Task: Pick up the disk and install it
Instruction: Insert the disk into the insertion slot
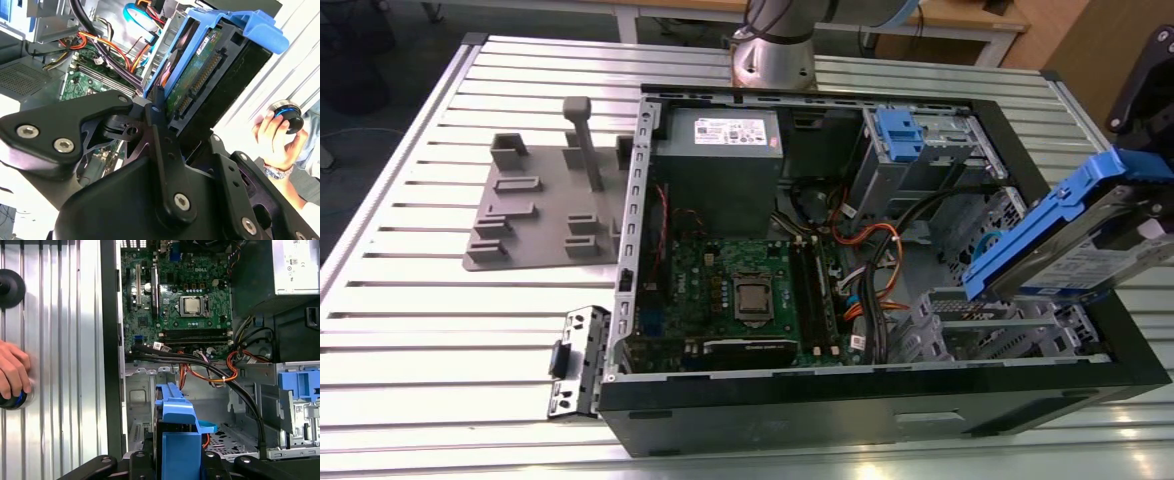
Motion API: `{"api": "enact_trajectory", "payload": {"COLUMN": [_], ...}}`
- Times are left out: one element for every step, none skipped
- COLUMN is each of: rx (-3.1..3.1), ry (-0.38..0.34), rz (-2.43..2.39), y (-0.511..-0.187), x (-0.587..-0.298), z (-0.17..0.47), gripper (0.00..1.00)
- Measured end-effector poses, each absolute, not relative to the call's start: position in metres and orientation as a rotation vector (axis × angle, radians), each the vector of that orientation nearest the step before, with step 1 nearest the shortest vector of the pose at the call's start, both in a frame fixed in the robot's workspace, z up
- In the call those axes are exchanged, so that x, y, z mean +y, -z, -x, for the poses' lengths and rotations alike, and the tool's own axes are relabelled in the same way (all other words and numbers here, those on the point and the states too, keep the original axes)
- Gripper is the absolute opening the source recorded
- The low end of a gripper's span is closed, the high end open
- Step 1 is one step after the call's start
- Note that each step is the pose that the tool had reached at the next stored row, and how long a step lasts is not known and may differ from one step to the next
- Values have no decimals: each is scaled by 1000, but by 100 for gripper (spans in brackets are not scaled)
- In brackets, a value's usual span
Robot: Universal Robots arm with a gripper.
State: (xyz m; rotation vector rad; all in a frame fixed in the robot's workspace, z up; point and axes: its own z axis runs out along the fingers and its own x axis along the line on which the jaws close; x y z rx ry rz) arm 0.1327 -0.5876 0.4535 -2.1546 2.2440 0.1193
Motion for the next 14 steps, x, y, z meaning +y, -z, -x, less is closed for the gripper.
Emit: {"api": "enact_trajectory", "payload": {"rx": [2244,2244,2244,2244,2244,2244,2244,2244,2243,2242,2241,2238,2236,2233], "ry": [-119,-119,-119,-119,-119,-119,-119,-120,-120,-119,-119,-119,-120,-120], "rz": [2155,2155,2155,2155,2155,2155,2154,2154,2156,2157,2159,2161,2163,2166], "y": [-453,-452,-451,-450,-449,-448,-446,-445,-444,-442,-441,-440,-438,-437], "x": [-588,-588,-588,-588,-588,-588,-588,-588,-588,-588,-588,-588,-588,-587], "z": [-133,-132,-132,-132,-132,-131,-130,-130,-129,-128,-127,-125,-125,-124], "gripper": [36,36,36,36,36,36,36,36,36,36,36,36,36,36]}}
